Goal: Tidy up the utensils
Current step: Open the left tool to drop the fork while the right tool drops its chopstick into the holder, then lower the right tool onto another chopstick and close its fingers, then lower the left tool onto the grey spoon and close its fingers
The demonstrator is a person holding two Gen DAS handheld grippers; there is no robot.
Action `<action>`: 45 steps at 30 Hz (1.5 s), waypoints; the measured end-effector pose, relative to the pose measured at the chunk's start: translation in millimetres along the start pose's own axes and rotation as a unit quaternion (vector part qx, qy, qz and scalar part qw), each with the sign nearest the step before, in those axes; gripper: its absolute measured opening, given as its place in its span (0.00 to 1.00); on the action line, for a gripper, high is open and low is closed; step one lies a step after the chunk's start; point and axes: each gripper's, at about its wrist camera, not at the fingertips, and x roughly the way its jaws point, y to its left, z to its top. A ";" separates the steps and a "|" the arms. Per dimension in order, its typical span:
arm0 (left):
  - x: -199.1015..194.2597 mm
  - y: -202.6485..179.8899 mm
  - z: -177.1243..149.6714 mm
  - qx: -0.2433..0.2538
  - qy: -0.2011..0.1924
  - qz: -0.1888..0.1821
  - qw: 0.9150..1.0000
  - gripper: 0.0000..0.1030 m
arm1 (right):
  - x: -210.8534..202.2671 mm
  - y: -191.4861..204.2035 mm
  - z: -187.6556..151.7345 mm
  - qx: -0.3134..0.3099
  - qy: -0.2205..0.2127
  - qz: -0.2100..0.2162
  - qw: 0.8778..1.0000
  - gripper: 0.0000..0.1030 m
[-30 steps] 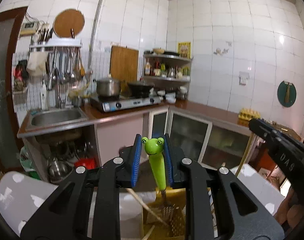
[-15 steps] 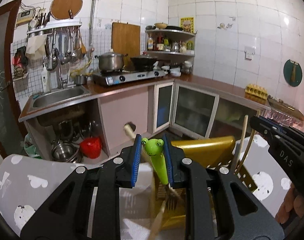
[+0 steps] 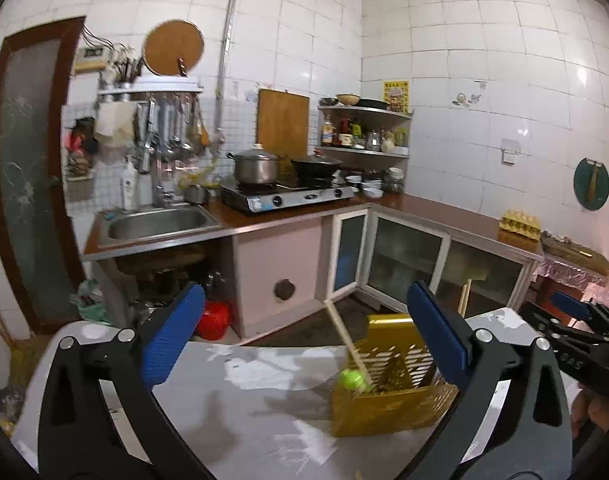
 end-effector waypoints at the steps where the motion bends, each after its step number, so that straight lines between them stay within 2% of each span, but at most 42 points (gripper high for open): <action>1: -4.2 2.2 -1.4 0.002 0.001 0.004 1.000 0.95 | -5.0 -2.3 -7.1 0.005 0.007 -0.002 1.000 0.66; 4: -15.3 13.7 -15.3 0.002 0.018 0.013 1.000 0.95 | -9.7 -5.2 -24.3 0.013 0.025 -0.001 1.000 0.67; 10: -11.8 30.3 -68.4 0.007 0.076 0.032 0.997 0.95 | 2.4 -2.2 -80.4 0.027 0.081 -0.001 0.996 0.67; 15: 6.6 30.5 -126.3 0.032 0.139 0.046 0.989 0.95 | 20.6 9.3 -124.6 0.027 0.124 -0.003 0.992 0.67; 19: 22.4 29.8 -161.9 0.035 0.185 0.039 0.981 0.95 | 35.6 17.7 -154.1 0.027 0.157 -0.009 0.987 0.67; 22: 27.2 27.8 -178.9 0.042 0.196 0.050 0.979 0.95 | 44.3 22.7 -163.6 0.024 0.172 -0.013 0.985 0.67; 29: 34.3 19.9 -190.2 0.049 0.209 0.043 0.976 0.95 | 63.9 40.7 -175.1 0.017 0.214 -0.020 0.976 0.66; 33: 36.4 20.1 -191.6 0.042 0.214 0.043 0.975 0.95 | 74.0 48.8 -180.6 0.018 0.240 -0.023 0.970 0.47; 35: 37.5 21.9 -192.7 0.039 0.218 0.046 0.974 0.95 | 74.5 52.4 -181.1 0.016 0.239 -0.030 0.971 0.45; 38: 40.7 25.9 -193.3 0.030 0.225 0.049 0.973 0.95 | 75.4 54.0 -179.3 0.030 0.242 -0.025 0.969 0.28; 39: 42.0 27.4 -193.4 0.025 0.229 0.051 0.972 0.95 | 75.7 54.9 -178.7 0.031 0.243 -0.023 0.969 0.17; 40: 42.7 27.5 -193.0 0.023 0.231 0.051 0.971 0.95 | 75.9 55.7 -178.3 0.031 0.243 -0.022 0.969 0.11; 45: 42.1 24.4 -193.0 0.013 0.240 0.048 0.969 0.95 | 74.7 47.3 -177.0 0.039 0.243 -0.001 0.969 0.07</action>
